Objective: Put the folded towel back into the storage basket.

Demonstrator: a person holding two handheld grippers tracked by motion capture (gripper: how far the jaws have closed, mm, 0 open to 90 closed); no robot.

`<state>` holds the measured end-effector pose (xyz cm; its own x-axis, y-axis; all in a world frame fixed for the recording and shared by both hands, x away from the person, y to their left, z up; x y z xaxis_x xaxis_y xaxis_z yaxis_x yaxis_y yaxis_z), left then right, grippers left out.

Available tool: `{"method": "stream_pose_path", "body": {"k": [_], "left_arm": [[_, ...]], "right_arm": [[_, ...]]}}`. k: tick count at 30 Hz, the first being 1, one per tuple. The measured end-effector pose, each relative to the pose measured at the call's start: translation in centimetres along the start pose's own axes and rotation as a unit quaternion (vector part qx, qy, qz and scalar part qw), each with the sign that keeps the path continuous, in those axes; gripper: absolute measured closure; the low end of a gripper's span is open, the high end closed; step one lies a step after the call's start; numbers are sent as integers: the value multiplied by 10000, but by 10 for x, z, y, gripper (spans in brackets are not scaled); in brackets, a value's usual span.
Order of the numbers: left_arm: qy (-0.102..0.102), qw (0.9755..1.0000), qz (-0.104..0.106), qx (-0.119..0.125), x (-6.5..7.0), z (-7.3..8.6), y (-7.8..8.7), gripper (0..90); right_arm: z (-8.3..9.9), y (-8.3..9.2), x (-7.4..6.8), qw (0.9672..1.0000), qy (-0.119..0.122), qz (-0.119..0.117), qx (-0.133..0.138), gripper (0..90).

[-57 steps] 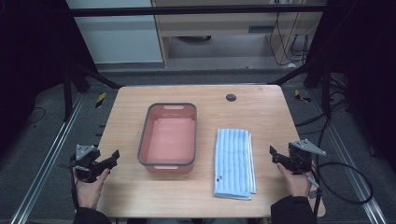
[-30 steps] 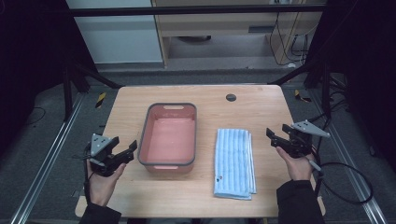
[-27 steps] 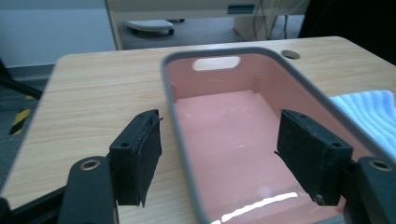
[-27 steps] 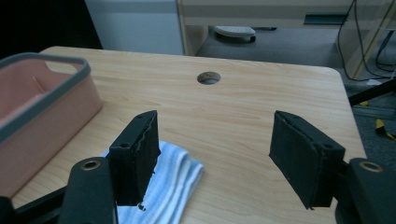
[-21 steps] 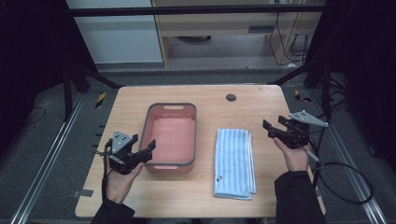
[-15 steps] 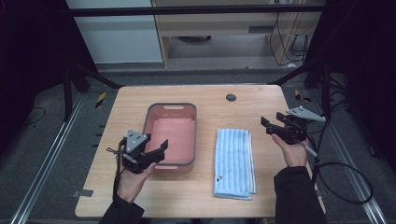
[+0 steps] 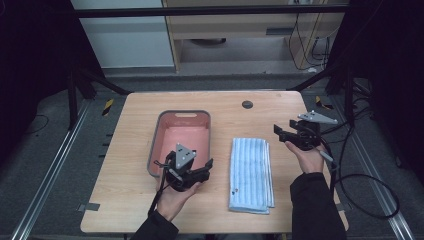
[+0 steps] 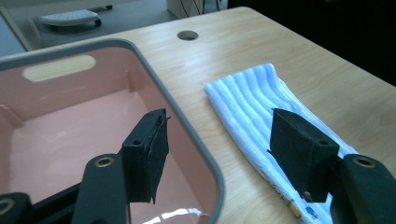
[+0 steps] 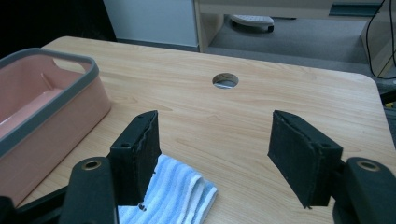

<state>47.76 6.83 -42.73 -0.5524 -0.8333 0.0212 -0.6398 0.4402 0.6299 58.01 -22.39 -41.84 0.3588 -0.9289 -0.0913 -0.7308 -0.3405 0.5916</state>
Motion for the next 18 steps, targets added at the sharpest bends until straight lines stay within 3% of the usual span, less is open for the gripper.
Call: {"method": "stream_pose_path", "body": {"k": [18], "left_arm": [[-173, 9983, 318, -447, 49, 21, -29, 403]], "right_arm": [[16, -29, -10, 9995, 48, -81, -314, 369]]}}
Point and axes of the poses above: each handheld gripper's, and its own axes: y roughly backward along the jaws, z roughly out of its underside, x roughly to its right, the point moved 7 cm from there along -y, roughly forward along the jaws, and after that the axes turned 10 degrees about -x, right-handed, at the moved point
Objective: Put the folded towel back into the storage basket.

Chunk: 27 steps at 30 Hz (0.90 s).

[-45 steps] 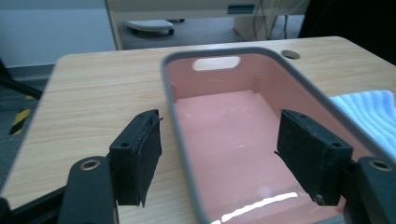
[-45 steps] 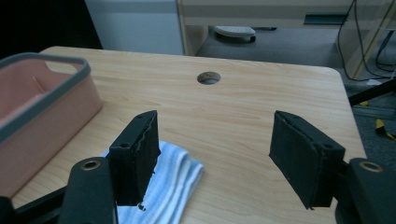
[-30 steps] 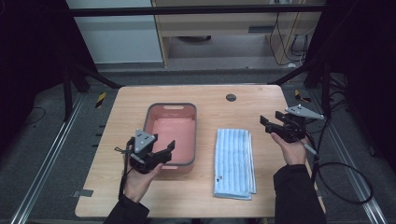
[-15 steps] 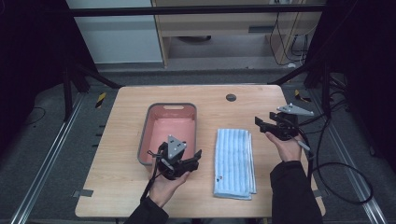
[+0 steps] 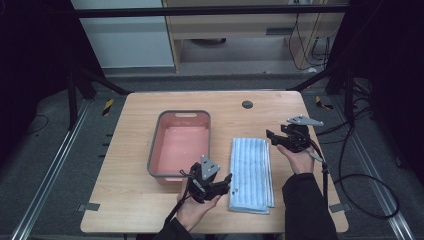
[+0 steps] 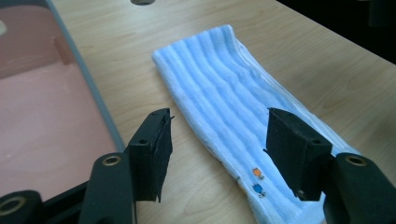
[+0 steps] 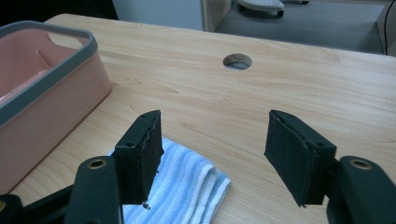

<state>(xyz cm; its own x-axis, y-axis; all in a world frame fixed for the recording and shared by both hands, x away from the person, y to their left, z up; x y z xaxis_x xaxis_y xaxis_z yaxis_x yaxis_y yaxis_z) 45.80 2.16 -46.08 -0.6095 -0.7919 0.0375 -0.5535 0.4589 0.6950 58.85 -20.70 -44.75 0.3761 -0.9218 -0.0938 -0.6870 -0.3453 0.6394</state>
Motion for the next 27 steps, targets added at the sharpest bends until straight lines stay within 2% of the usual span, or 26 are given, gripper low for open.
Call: {"method": "stream_pose_path", "body": {"k": [1, 5, 8, 12, 19, 25, 27], "left_arm": [[-52, 10000, 36, -51, 4, 4, -4, 403], [-65, 9998, 48, -187, 7, 13, -11, 412], [2, 9997, 118, -220, 11, 18, -16, 419], [-19, 9992, 157, -374, 16, 27, -25, 429], [62, 9982, 184, -566, 16, 40, -38, 450], [20, 9968, 154, -782, 16, 47, -48, 457], [19, 9968, 146, -789, 17, 48, -50, 458]], "right_arm": [[1, -3, 0, 10000, 34, 6, -25, 370], [4, -10, -3, 9999, 120, -3, -95, 373], [6, -15, -5, 9998, 114, -39, -150, 375], [10, -22, -6, 9997, 81, -78, -222, 380], [21, -34, -3, 9992, 30, -73, -391, 385], [26, -43, -4, 9984, 70, -84, -557, 399], [27, -43, -4, 9983, 74, -69, -578, 399]]}}
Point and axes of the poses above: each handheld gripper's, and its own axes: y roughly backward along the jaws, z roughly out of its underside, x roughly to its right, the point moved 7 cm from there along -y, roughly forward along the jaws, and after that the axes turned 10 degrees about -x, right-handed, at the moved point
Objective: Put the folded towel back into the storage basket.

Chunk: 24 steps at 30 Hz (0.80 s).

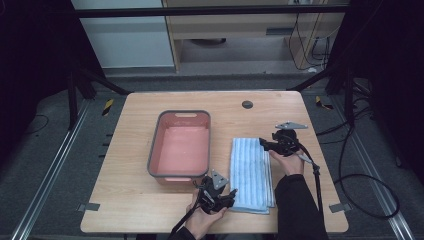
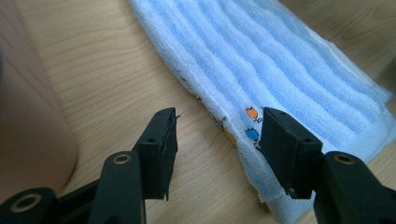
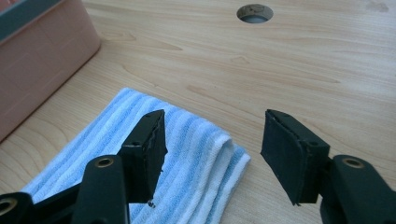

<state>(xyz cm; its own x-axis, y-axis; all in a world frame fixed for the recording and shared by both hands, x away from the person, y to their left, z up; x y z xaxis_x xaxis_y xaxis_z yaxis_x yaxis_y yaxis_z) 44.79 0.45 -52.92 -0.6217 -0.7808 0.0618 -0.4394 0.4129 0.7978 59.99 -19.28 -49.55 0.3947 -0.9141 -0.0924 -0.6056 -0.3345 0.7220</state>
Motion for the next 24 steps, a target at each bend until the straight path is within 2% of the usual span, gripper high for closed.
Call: {"method": "stream_pose_path", "body": {"k": [7, 9, 10, 16, 18, 21, 24], "left_arm": [[6, 9999, 63, -114, 5, 3, -7, 455], [18, 9999, 70, -150, 6, 4, -8, 459], [37, 9999, 60, -143, 7, 4, -9, 469], [109, 9997, 80, -204, 8, 5, -12, 486], [110, 9996, 77, -235, 9, 6, -13, 506], [87, 9995, 74, -280, 10, 6, -13, 526], [121, 9994, 91, -314, 12, 5, -15, 589]], "right_arm": [[7, -14, -2, 9998, -11, 14, -211, 415], [8, -17, -1, 9998, -24, 73, -188, 432], [13, -22, 1, 9995, -147, 59, -279, 442], [22, -31, 1, 9984, -115, 136, -531, 466], [25, -37, 1, 9977, -102, 143, -648, 485], [27, -40, 2, 9976, -145, 121, -672, 506], [28, -42, -1, 9974, -190, 24, -691, 586]]}}
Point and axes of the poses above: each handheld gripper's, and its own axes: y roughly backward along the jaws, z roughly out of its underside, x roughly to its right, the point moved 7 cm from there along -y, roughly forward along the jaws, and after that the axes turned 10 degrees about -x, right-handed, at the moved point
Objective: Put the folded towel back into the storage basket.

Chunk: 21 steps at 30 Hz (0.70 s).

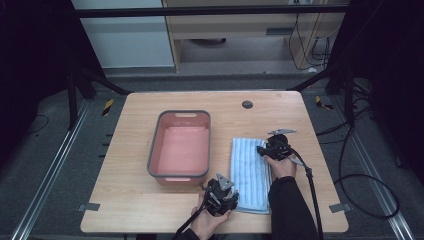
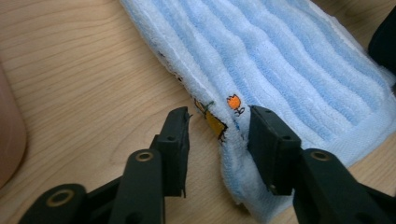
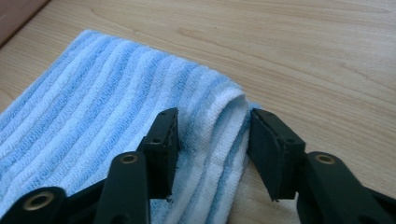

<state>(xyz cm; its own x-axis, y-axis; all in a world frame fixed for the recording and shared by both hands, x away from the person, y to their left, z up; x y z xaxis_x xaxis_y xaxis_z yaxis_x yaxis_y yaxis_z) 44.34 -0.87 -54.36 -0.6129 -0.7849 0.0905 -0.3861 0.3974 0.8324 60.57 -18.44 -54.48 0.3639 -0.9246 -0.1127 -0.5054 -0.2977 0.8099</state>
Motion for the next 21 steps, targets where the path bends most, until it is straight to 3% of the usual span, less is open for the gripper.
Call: {"method": "stream_pose_path", "body": {"k": [10, 21], "left_arm": [[-3, 9999, 81, -109, 7, -1, -2, 731], [-7, 9999, 101, -57, 8, -1, -1, 841]], "right_arm": [[2, -1, -8, 9998, -146, -117, -50, 788], [0, 3, -9, 9997, -177, -175, 13, 835]]}}
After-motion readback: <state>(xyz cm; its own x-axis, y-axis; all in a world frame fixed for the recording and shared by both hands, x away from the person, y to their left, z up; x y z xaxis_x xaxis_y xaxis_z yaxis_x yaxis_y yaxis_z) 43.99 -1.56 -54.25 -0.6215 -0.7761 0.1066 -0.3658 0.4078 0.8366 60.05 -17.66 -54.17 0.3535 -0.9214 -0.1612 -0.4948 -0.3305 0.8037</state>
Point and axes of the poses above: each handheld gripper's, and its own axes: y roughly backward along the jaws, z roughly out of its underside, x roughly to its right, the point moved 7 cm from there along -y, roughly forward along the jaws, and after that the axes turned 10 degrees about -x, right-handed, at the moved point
